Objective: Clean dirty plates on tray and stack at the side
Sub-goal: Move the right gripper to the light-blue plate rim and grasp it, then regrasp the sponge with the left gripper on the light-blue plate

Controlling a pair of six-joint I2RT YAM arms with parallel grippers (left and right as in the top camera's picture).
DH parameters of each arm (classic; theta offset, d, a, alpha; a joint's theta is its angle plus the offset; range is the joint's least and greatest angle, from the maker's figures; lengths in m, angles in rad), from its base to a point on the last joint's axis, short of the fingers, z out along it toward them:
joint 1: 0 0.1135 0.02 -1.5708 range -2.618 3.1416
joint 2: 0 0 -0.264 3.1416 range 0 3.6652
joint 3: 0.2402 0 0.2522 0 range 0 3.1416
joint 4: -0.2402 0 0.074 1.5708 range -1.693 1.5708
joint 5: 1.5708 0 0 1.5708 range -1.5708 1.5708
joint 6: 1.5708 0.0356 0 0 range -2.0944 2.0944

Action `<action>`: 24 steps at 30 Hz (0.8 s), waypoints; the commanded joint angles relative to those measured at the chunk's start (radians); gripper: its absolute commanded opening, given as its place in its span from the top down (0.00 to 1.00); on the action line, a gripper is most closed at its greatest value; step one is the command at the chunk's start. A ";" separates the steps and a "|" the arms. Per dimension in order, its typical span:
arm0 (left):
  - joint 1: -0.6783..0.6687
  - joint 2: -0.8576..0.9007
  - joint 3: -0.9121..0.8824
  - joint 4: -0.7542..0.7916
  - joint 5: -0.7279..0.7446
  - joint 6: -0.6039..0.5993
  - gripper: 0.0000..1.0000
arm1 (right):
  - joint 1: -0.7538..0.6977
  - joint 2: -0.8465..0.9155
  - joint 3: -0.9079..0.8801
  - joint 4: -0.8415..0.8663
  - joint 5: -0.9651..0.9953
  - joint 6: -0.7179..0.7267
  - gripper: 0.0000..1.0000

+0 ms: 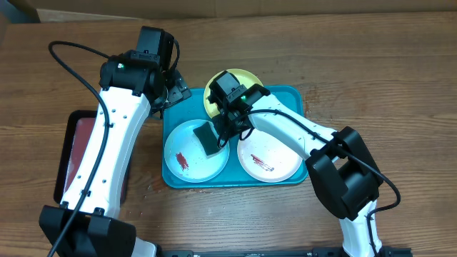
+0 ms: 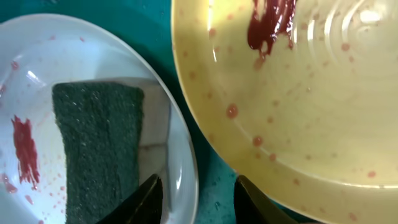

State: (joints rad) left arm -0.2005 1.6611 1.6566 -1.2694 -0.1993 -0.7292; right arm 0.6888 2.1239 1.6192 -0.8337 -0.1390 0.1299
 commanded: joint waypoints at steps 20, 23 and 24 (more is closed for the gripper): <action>0.004 0.003 -0.001 -0.039 -0.008 0.012 0.11 | 0.001 0.046 -0.048 0.025 -0.019 0.050 0.78; 0.004 0.006 -0.001 -0.063 0.040 0.047 0.11 | 0.001 0.046 -0.048 0.038 -0.020 0.092 0.83; 0.004 0.008 -0.001 -0.068 0.064 0.069 0.10 | 0.001 0.046 -0.048 0.043 -0.020 0.113 0.85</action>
State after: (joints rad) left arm -0.2005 1.6611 1.6566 -1.3251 -0.1894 -0.7212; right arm 0.6891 2.1662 1.5806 -0.8032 -0.1570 0.1837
